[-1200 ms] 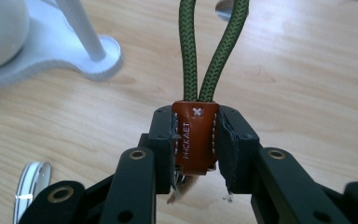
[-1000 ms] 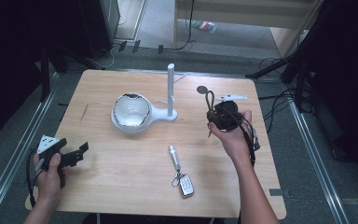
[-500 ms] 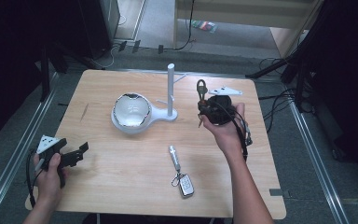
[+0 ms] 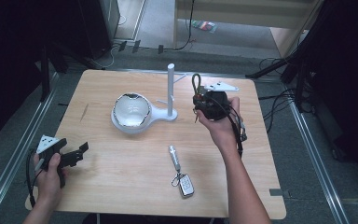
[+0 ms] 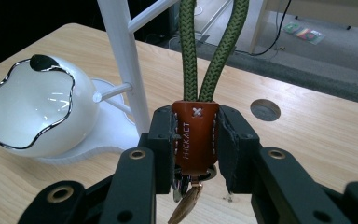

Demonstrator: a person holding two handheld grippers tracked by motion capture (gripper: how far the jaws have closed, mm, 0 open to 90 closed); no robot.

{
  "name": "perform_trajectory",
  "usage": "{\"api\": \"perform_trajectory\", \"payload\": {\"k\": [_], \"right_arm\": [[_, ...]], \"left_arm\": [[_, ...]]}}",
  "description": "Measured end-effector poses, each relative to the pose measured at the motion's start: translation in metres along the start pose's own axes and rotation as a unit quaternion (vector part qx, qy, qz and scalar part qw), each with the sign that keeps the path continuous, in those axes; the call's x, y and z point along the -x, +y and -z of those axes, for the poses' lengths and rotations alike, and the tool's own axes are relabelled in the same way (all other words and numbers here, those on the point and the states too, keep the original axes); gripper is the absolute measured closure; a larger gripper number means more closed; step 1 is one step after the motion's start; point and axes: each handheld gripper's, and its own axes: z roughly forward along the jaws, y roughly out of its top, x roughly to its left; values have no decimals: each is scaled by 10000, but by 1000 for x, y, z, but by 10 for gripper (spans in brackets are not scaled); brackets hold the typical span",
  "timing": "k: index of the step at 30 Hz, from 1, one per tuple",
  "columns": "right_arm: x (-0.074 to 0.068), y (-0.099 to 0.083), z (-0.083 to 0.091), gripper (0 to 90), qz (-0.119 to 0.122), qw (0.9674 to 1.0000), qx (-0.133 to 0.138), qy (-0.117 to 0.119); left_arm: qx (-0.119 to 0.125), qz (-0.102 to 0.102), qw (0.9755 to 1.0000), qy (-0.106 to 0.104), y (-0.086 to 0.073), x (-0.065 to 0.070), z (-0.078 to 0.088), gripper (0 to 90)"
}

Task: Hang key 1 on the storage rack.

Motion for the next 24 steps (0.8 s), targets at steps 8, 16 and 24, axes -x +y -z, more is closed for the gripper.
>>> {"api": "perform_trajectory", "payload": {"k": [8,16,24], "right_arm": [[-1,6,-4,699,-21,9999,53,103],[-3,10,-12,698,-20,9997,80,214],[-4,13,-23,697,-49,9995,56,318]], "left_arm": [[-1,9,10000,1,0,0,0,80],[5,10,10000,0,0,0,0,81],[3,8,10000,0,0,0,0,81]]}}
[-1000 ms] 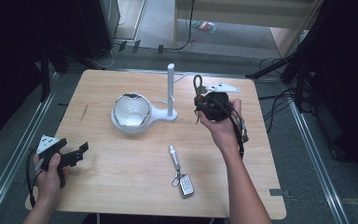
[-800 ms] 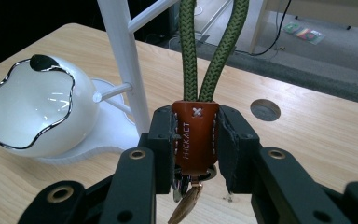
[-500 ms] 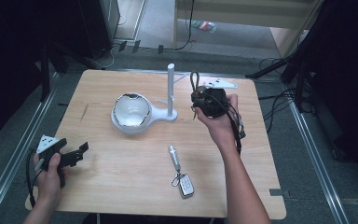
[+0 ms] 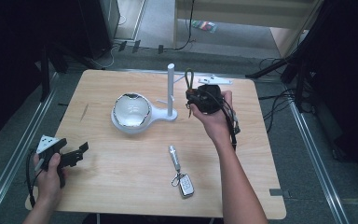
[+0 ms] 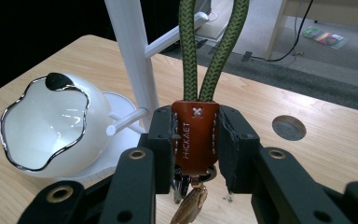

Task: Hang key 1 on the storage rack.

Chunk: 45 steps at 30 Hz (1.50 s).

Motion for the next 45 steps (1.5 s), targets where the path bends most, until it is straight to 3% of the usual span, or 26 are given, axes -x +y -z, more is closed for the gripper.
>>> {"api": "perform_trajectory", "payload": {"k": [4,8,21,45], "right_arm": [[-1,1,-5,697,0,10000,-44,-15],[-5,3,-9,697,173,9997,-139,-130],[-3,4,-20,696,36,9997,-233,28],[-15,-9,-39,694,218,9981,-519,265]], "left_arm": [[2,-9,10000,-1,0,0,0,81],[5,1,10000,4,0,0,0,81],[0,3,10000,2,0,0,0,80],[-1,12,10000,2,0,0,0,81]]}}
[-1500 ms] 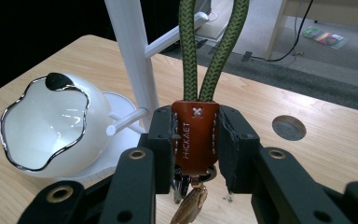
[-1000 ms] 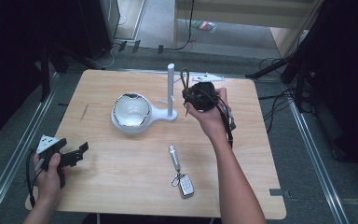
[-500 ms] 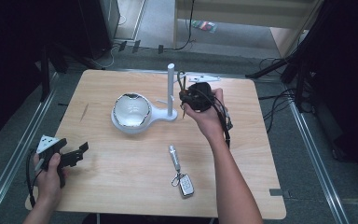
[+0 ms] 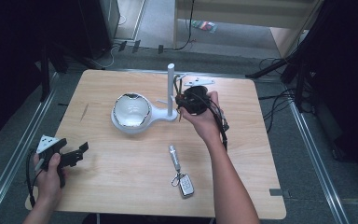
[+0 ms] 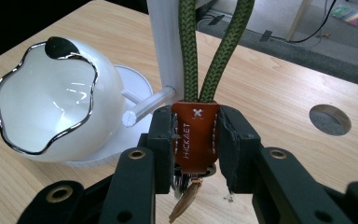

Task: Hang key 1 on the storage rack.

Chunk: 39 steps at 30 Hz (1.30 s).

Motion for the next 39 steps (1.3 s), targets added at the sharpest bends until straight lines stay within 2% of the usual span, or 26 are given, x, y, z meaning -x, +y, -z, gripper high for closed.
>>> {"api": "perform_trajectory", "payload": {"k": [2,3,4,5,7,12,14,16,24,27,30,31,34,36,37,39], "right_arm": [[2,-2,-3,693,64,9999,-22,143],[2,-2,-3,693,64,9999,-22,143],[5,-4,-6,691,191,9995,43,228],[5,-4,-6,691,191,9995,43,228],[8,-6,-9,688,364,9990,140,208],[9,-9,-13,670,494,9983,190,248],[6,-9,-16,611,508,9984,120,229],[4,-10,-17,594,602,9980,74,155],[3,-13,-14,588,626,9980,6,-12],[3,-17,-7,622,501,9986,-125,-112],[3,-19,-4,623,477,9984,-214,-204],[2,-22,0,625,485,9976,-360,-327],[0,-26,4,628,447,9966,-585,-381],[-1,-27,6,626,460,9961,-639,-409],[-3,-30,9,618,433,9948,-776,-495],[-4,-33,10,609,440,9933,-886,-594]], "left_arm": [[-2,0,10000,1,0,0,0,80],[-2,0,10000,1,0,0,0,81],[-4,-2,10000,2,0,0,0,80],[-4,-2,10000,2,0,0,0,81],[0,1,10000,2,0,0,0,81],[-6,0,10000,0,0,0,0,81],[-8,2,10000,1,0,0,0,81],[-7,2,10000,1,0,0,0,81],[-18,0,10000,-4,0,0,0,80],[-8,1,10000,2,0,0,0,81],[11,7,10000,-2,0,0,0,81],[9,12,10000,-5,0,0,0,81],[5,-9,10000,9,0,0,0,80],[-1,-9,10000,10,0,0,0,80],[0,-6,10000,9,0,0,0,81],[0,-8,10000,12,0,0,0,81]]}}
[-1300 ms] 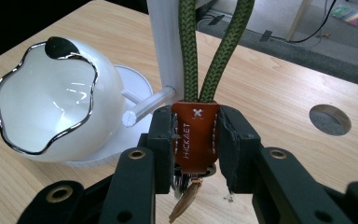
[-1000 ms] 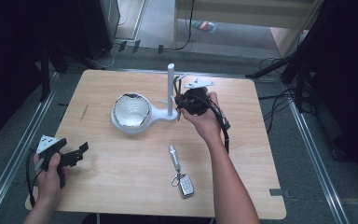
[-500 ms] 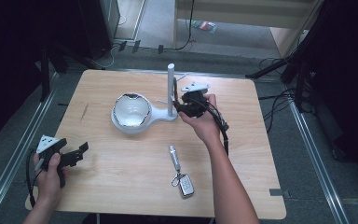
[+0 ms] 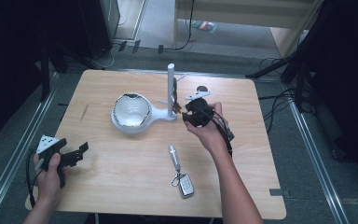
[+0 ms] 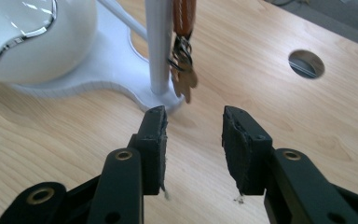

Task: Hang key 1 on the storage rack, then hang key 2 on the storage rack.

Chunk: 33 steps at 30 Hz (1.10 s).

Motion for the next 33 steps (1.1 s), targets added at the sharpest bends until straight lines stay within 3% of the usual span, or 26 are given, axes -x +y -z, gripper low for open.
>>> {"api": "perform_trajectory", "payload": {"k": [12,15,27,33], "right_arm": [[-10,-12,1,556,-84,9979,-634,49],[-17,-16,2,532,-257,9957,-884,69],[-33,-27,0,511,-191,9923,-1220,88],[-41,-34,-3,526,-211,9882,-1516,78]], "left_arm": [[-26,0,10000,-15,0,0,-1,81],[-42,-13,10000,-6,1,-1,-1,80],[-35,6,10000,6,1,0,-2,81],[-37,11,10000,1,1,-1,-2,81]]}}
